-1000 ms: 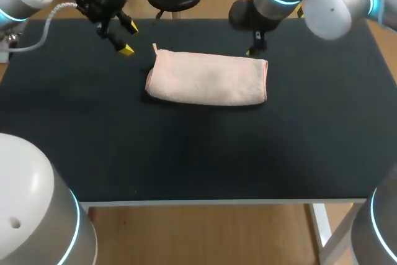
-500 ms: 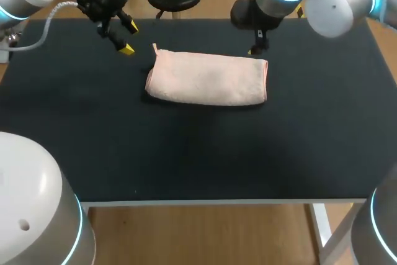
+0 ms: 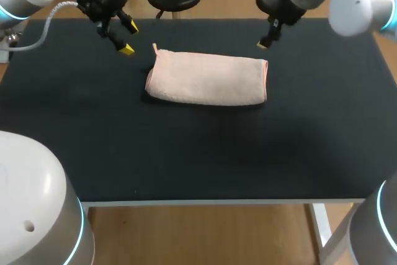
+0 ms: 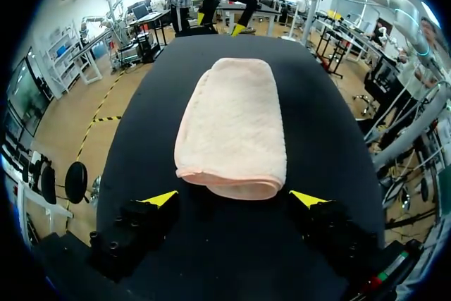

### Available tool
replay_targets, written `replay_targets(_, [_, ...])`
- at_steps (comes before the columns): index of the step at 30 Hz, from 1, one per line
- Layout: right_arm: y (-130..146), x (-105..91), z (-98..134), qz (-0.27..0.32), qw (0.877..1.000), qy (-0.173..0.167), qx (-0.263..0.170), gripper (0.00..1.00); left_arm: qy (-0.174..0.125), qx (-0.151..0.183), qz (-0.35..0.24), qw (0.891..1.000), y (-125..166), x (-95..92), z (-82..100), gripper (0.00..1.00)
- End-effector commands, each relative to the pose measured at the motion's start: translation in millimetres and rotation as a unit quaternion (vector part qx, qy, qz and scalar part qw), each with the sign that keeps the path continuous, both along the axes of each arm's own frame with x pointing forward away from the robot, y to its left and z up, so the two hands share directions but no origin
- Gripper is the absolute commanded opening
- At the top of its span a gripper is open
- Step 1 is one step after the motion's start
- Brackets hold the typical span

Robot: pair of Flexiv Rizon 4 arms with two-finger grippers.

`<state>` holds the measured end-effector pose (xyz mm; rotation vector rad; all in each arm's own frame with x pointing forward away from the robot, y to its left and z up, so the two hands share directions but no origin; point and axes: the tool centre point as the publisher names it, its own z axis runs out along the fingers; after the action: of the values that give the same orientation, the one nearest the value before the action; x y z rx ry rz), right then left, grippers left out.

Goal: Fold the towel

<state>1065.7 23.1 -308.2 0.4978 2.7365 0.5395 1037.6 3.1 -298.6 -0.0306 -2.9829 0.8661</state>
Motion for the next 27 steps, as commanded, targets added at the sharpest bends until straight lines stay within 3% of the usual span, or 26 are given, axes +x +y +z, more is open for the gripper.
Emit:
replay_targets(1, [-13,-6.0,-12,-0.445,0.735,0.185,0.478,1.00,-0.001,-0.001,-0.001,1.000,0,0.3,-1.1,1.00])
replay_targets(4, [-24,-8.4,-13,-0.461,0.714,0.190,0.491,1.00,-0.001,-0.001,-0.001,1.000,0,0.3,-1.1,1.00])
replay_targets(6, [-29,-8.9,-11,-0.447,0.726,0.189,0.488,1.00,-0.001,-0.001,-0.001,1.000,0,0.3,-1.1,1.00])
replay_targets(7, [-31,-8.7,-10,-0.427,0.741,0.189,0.483,1.00,-0.001,-0.001,-0.001,1.000,0,0.3,-1.1,1.00])
replay_targets(8, [-32,-9.4,-8,-0.404,0.770,0.173,0.462,1.00,-0.001,-0.001,-0.001,1.000,0,0.3,-1.1,1.00])
replay_targets(9, [-32,-11.4,-7,-0.362,0.810,0.145,0.437,1.00,-0.001,-0.001,-0.001,1.000,0,0.3,-1.1,1.00])
replay_targets(10, [-31,-13.9,-6,-0.307,0.858,0.130,0.392,1.00,-0.001,-0.001,-0.001,1.000,0,0.3,-1.1,1.00])
replay_targets(11, [-30,-17.1,-8,-0.255,0.904,0.076,0.333,1.00,-0.001,-0.001,-0.001,1.000,0,0.3,-1.1,1.00])
replay_targets(24, [-30,-17.1,-8,-0.255,0.904,0.076,0.333,1.00,-0.001,-0.001,-0.001,1.000,0,0.3,-1.1,1.00])
replay_targets(26, [-29,-28.6,-18,-0.286,0.875,0.124,0.370,1.00,-0.001,-0.001,-0.001,1.000,0,0.3,-1.1,1.00])
replay_targets(27, [-25,-38.3,-24,-0.285,0.871,0.147,0.372,1.00,-0.001,-0.001,-0.001,1.000,0,0.3,-1.1,1.00])
